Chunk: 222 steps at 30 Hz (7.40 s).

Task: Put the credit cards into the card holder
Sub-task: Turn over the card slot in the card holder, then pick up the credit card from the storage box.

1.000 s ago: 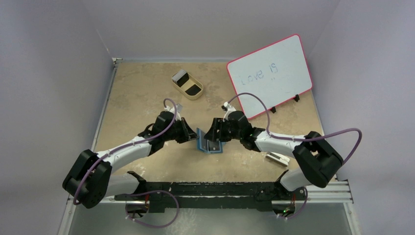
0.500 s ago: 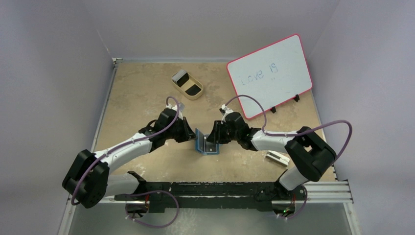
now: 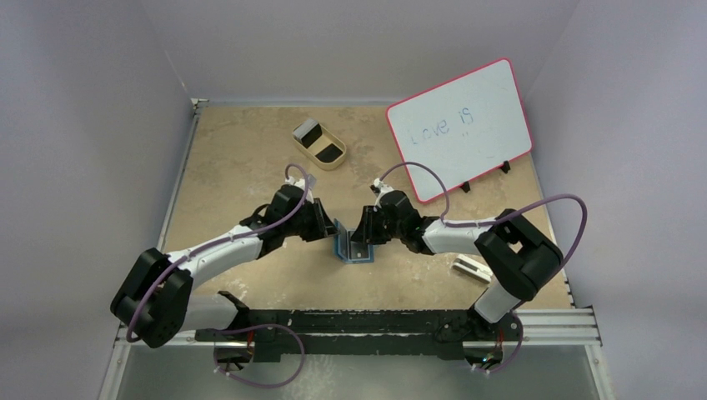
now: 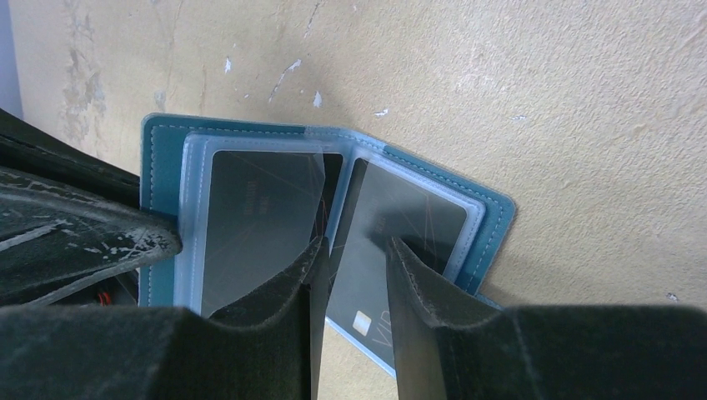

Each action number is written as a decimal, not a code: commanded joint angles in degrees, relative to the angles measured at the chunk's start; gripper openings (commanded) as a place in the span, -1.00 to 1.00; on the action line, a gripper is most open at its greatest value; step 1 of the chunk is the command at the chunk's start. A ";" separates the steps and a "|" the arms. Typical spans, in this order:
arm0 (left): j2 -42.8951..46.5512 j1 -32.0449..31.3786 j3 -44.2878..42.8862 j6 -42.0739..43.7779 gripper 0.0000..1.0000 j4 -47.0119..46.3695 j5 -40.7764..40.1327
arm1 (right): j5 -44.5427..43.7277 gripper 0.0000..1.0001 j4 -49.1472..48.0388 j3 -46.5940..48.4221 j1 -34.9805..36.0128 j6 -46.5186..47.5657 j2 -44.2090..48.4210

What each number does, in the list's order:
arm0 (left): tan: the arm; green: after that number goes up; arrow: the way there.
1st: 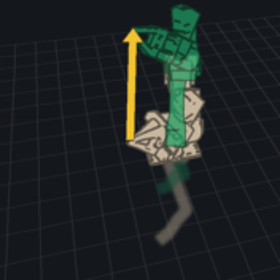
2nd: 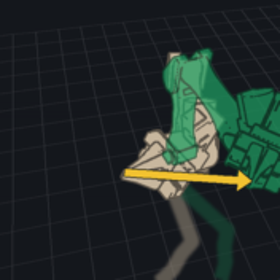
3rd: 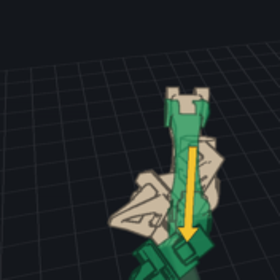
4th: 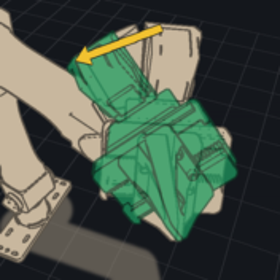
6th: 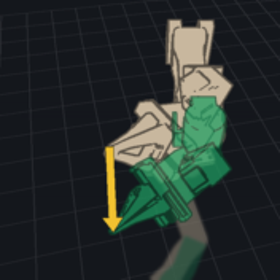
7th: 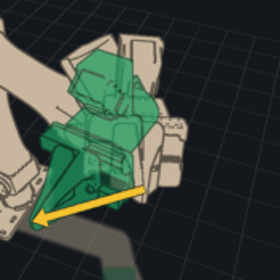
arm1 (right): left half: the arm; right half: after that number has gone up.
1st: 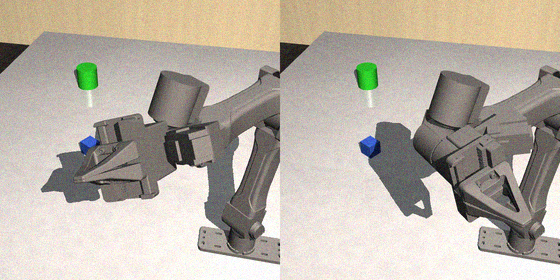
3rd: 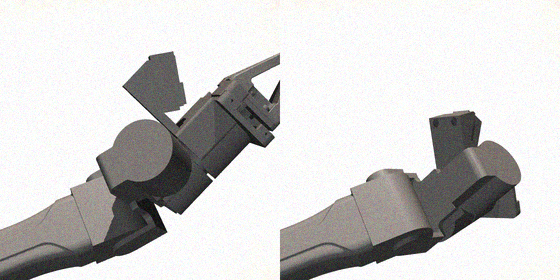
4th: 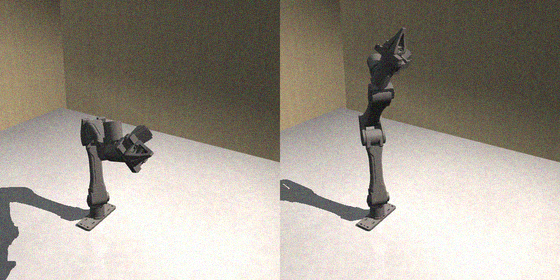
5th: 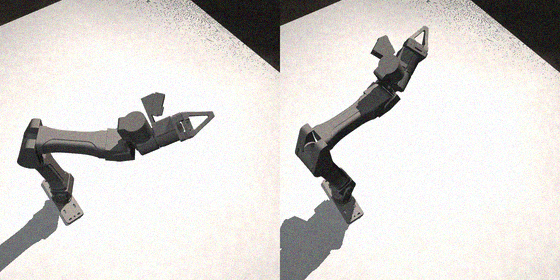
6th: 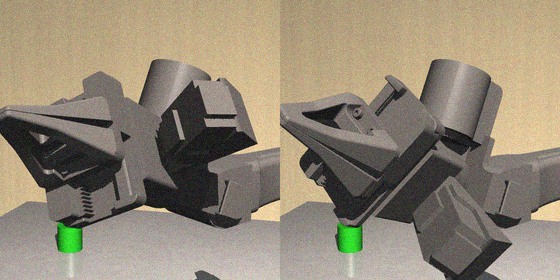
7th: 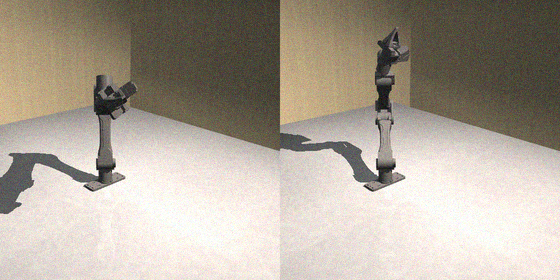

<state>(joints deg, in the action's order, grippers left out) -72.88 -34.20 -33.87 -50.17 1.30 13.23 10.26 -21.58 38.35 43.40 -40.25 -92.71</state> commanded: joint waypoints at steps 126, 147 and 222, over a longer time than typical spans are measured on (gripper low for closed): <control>-60.09 17.77 -81.79 59.55 0.36 24.31 -31.22 | -5.01 0.06 18.70 20.81 2.96 5.36 -3.64; -61.16 17.25 -82.52 63.56 0.14 21.90 -31.21 | -6.04 0.06 18.79 20.46 3.00 4.89 -2.39; -61.86 12.60 -85.12 71.64 -0.14 18.57 -42.66 | -6.58 0.04 17.52 18.86 2.92 4.52 -0.58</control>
<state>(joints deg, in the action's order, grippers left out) -137.27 -21.41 -116.49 20.62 21.96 -27.77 4.01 -2.52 57.60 46.22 -35.57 -95.15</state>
